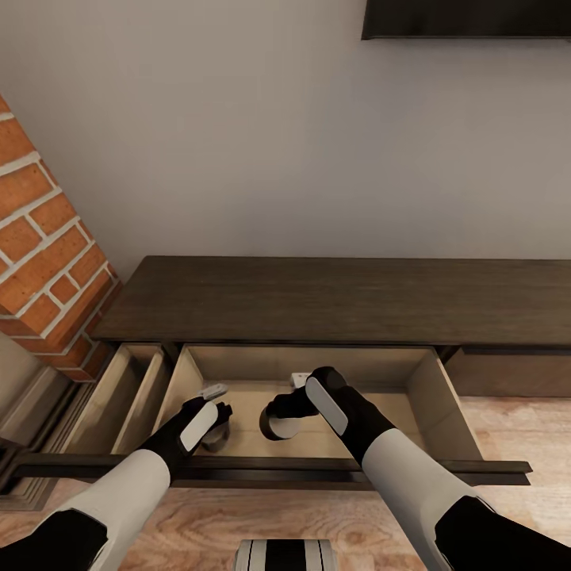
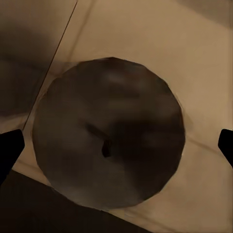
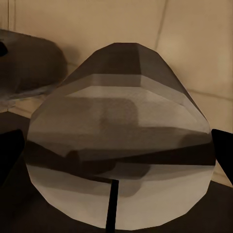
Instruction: Place each of the two pumpkins and all three candles from the living room inside a cabinet in the living room (use any cabinet), then make sure every cabinet is closed, and position the cauldron so it is next to a table in the living room.
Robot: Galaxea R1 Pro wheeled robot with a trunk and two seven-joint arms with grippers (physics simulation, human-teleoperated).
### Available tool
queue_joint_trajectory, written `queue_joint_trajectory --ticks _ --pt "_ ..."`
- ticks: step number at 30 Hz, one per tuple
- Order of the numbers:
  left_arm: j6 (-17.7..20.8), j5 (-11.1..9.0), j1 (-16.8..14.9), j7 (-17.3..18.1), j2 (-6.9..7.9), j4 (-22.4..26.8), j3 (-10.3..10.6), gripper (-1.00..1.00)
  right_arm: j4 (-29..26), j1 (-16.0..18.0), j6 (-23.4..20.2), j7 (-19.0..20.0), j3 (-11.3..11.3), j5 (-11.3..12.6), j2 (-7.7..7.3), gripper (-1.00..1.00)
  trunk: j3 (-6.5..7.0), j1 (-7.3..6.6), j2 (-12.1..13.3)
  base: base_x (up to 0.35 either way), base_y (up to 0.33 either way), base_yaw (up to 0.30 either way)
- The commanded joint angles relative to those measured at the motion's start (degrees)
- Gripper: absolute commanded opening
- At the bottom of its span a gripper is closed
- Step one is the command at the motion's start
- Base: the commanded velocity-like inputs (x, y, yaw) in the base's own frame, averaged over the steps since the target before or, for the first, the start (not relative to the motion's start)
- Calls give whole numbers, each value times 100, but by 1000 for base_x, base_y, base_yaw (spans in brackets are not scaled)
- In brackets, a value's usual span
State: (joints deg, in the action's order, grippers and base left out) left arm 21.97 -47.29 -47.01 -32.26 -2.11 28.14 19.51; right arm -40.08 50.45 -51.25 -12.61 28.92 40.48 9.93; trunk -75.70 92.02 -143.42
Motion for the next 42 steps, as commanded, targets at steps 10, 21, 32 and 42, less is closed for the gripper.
queue_joint_trajectory --ticks 10,21,32,42 --pt "0 0 -1 0 -2 6 0 100 0 0 1 5 -1 4 0 -100 0 0 0 0 0 0" --pt "8 -7 -14 -14 39 118 -7 100 0 0 1 5 0 4 0 -100 0 0 0 0 0 0" --pt "42 -9 -18 -24 44 257 -9 100 -25 0 14 35 -1 -6 -8 -100 0 0 0 0 0 0" --pt "80 -9 -18 -38 36 262 -1 100 3 0 58 16 -1 -13 -9 -100 0 0 0 0 0 0"
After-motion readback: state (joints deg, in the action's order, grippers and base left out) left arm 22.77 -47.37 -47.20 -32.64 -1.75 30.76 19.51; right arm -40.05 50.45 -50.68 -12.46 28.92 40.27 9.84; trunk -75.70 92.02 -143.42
